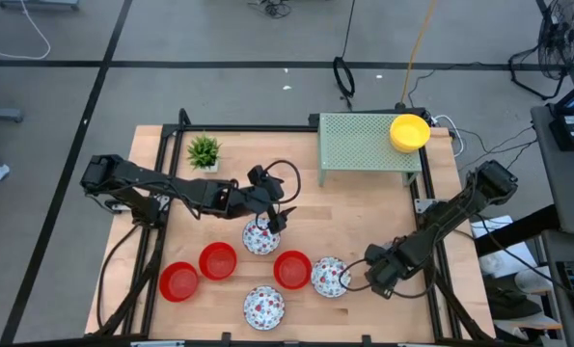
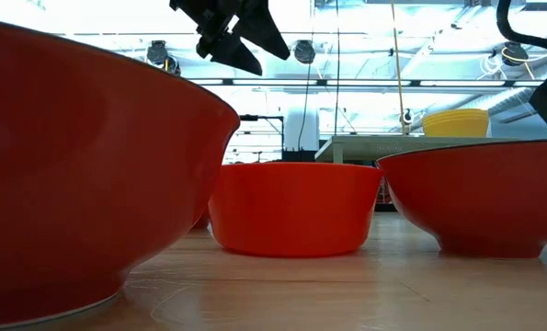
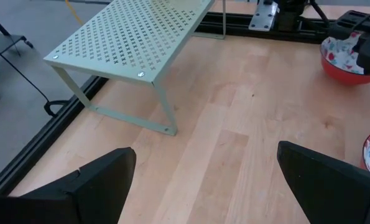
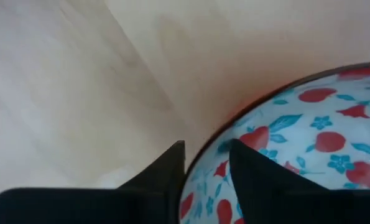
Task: Pick & Place Mini bowls
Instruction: Put the white pattern bowl on the shelf
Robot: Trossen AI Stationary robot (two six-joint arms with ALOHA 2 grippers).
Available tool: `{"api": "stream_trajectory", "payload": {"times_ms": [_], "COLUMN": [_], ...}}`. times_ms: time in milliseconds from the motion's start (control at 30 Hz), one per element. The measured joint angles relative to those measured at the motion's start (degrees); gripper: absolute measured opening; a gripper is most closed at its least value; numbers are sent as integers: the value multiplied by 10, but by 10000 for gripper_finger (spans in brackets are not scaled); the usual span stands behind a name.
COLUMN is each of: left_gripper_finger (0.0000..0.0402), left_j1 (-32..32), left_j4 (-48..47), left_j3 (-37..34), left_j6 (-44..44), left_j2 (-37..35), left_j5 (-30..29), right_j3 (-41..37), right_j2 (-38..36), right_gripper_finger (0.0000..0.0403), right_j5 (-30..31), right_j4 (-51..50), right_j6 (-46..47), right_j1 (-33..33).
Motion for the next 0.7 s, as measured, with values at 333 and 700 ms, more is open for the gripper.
{"api": "stream_trajectory", "payload": {"times_ms": [333,700], "left_gripper_finger": [395,395], "left_j1": [10,10], "left_j4": [1,1], "left_j3": [0,0], "left_j6": [1,2], "left_j2": [0,0], "left_j5": [0,0], "right_j3": [1,2], "right_j2": [-1,-2], "right_gripper_finger": [53,16], "right_j5": [14,17], "right_j4": [6,-17], "right_j6": [-60,-79], "right_j1": [-16,-35]}}
